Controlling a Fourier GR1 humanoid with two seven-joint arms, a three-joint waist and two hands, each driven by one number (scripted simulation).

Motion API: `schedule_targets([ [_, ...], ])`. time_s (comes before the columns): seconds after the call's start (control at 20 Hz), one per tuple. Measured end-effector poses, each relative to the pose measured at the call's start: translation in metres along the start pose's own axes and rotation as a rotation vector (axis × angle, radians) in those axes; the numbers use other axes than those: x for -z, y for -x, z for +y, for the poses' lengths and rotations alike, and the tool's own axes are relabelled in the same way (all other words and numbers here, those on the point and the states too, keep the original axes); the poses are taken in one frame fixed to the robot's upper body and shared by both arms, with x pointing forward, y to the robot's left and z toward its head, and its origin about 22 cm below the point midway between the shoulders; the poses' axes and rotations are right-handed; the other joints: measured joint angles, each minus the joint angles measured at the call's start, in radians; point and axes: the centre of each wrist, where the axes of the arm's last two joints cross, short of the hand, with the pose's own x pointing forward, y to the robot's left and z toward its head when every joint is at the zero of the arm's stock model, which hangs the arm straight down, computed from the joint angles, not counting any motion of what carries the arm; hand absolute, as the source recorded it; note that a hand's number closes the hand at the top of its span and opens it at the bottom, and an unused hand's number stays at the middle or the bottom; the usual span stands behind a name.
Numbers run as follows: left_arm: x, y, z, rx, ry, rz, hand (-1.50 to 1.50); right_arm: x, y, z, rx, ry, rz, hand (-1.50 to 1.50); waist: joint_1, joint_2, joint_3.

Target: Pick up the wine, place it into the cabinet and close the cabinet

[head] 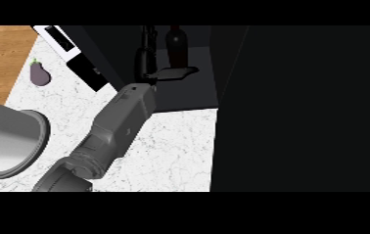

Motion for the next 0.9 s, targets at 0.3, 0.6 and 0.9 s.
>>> schedule_targets([
  [0.3,-0.003,0.001,0.000,-0.032,0.011,-0.004,-1.50,0.002,-0.002,0.004,0.010,0.005,0.001,-1.50,0.003,-0.006,0.000],
  [0.6,-0.026,0.015,0.007,-0.054,0.006,0.019,-1.50,0.000,0.000,0.001,0.006,0.021,0.007,-1.50,0.015,-0.015,0.000],
  [0.9,-0.066,0.022,-0.003,-0.058,0.007,0.050,-1.50,-0.003,0.000,0.000,0.004,0.036,0.016,-1.50,0.038,-0.018,0.000],
])
